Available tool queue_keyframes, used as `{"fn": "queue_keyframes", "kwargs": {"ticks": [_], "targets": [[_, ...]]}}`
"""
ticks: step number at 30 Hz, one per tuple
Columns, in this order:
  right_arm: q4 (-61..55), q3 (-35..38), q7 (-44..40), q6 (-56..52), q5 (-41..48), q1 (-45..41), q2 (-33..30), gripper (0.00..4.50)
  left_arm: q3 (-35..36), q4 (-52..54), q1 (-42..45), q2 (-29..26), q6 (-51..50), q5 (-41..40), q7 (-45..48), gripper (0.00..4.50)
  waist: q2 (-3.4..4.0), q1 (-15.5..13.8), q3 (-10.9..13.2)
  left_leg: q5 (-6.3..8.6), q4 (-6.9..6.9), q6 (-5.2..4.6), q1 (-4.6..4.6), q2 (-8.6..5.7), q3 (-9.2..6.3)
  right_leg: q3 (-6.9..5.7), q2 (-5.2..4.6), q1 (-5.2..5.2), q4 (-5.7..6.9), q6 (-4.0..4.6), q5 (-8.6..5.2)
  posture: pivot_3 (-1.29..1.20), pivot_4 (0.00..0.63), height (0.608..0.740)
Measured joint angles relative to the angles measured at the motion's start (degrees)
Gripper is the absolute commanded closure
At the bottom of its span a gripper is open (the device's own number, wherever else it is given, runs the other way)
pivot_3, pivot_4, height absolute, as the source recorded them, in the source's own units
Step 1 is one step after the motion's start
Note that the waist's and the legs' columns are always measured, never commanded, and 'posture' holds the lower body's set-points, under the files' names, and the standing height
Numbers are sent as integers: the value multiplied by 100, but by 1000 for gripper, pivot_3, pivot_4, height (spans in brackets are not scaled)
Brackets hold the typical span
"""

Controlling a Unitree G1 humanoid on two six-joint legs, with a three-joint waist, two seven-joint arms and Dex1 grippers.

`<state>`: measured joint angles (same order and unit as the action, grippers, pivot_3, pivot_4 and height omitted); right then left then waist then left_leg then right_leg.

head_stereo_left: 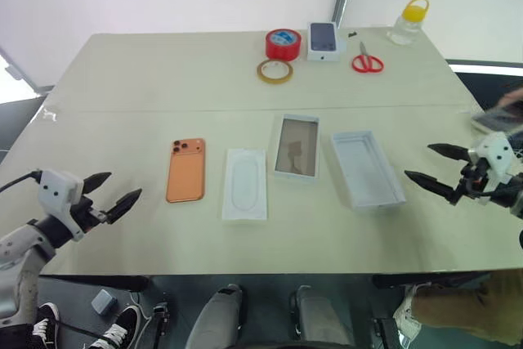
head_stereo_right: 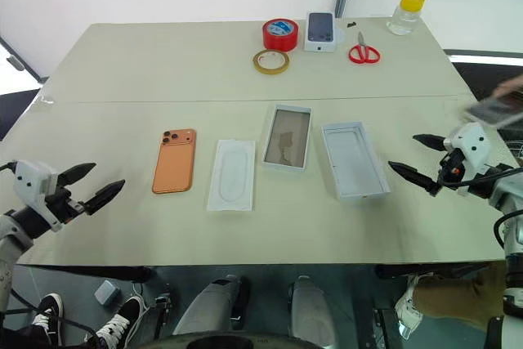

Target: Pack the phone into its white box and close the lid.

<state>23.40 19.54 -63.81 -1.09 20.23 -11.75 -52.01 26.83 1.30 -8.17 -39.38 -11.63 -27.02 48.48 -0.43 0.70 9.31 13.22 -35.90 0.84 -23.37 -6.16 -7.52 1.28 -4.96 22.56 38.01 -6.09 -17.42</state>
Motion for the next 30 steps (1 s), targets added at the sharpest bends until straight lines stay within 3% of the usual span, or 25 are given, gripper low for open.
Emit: {"fn": "queue_keyframes", "kwargs": {"ticks": [24,30], "targets": [[-298,-106,60,-104,14,56,37,0,-93,7,253,-92,-73,-56,113,40,2,-3,1,0,0,0,0,0,0,0,0,-1,0,0,0,0,150,740],[-375,-182,41,-119,13,23,45,0,-383,228,445,-98,-534,-28,-36,40,1,4,1,0,0,0,0,0,0,0,0,0,0,-1,0,0,150,740]]}}
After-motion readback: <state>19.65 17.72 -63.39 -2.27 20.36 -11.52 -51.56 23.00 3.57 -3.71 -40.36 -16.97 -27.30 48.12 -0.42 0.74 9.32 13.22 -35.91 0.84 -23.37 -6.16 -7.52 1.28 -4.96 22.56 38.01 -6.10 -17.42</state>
